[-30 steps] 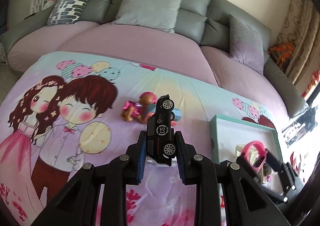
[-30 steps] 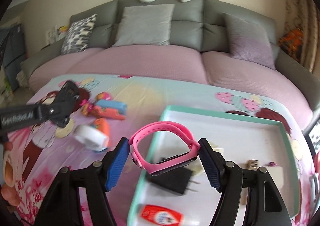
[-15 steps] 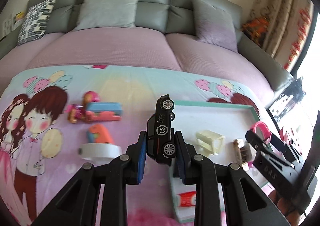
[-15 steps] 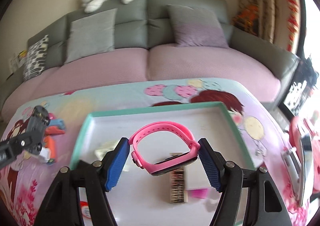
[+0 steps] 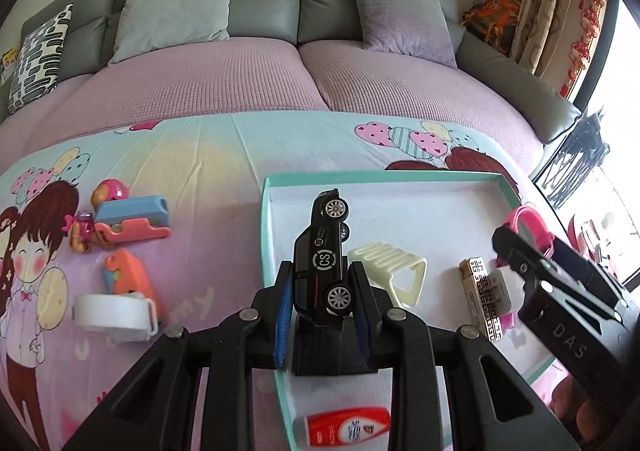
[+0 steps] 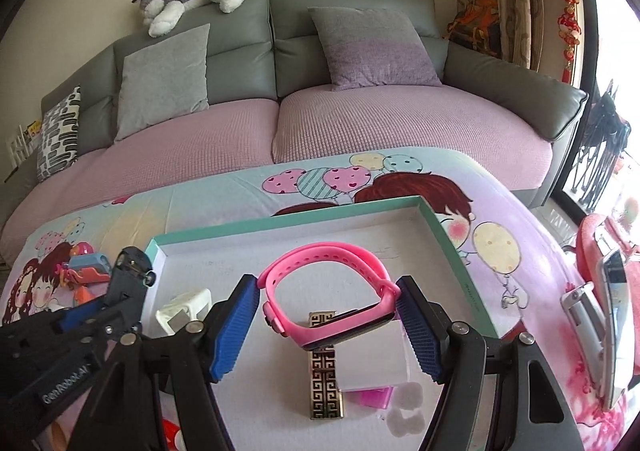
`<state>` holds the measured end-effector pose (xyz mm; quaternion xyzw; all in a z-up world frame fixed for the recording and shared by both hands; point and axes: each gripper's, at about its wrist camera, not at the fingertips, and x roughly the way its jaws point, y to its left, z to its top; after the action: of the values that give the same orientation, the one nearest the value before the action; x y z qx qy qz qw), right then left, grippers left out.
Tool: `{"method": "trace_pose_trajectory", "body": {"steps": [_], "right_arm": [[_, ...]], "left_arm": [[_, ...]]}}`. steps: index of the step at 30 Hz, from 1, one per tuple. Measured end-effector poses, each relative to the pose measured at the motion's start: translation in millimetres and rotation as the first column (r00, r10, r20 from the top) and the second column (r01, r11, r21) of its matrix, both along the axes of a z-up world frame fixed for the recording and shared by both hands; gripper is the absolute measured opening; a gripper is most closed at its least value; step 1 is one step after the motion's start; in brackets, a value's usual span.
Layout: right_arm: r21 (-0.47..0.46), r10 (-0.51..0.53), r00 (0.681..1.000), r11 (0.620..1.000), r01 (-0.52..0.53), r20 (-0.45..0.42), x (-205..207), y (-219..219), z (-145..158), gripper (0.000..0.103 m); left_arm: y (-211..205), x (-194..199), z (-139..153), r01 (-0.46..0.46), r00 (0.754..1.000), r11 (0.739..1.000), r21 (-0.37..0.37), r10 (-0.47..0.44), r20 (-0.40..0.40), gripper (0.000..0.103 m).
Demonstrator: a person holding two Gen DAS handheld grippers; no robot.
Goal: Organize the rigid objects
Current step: 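Place the black toy car in the tray with the left tool while the right tool places the pink band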
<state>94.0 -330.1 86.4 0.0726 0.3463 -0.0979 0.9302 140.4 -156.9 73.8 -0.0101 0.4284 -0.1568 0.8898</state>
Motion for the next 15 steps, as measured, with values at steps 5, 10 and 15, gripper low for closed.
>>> {"method": "trace_pose_trajectory", "body": {"steps": [5,10,15], "right_arm": [[-0.002,0.010,1.000,1.000,-0.010,-0.026,5,4,-8,0.073],[-0.034,0.015,0.999,0.999,-0.017,-0.051,8,9,-14,0.074],[-0.031,0.023,0.998,0.999,-0.025,-0.060,9,11,-16,0.074]], "left_arm": [[-4,7,-10,-0.008,1.000,1.000,0.005,0.008,-0.015,0.029],[-1,7,-14,-0.016,1.000,1.000,0.003,0.016,-0.022,0.029],[2,6,-14,-0.027,0.999,1.000,0.003,0.027,-0.028,0.030]]}}
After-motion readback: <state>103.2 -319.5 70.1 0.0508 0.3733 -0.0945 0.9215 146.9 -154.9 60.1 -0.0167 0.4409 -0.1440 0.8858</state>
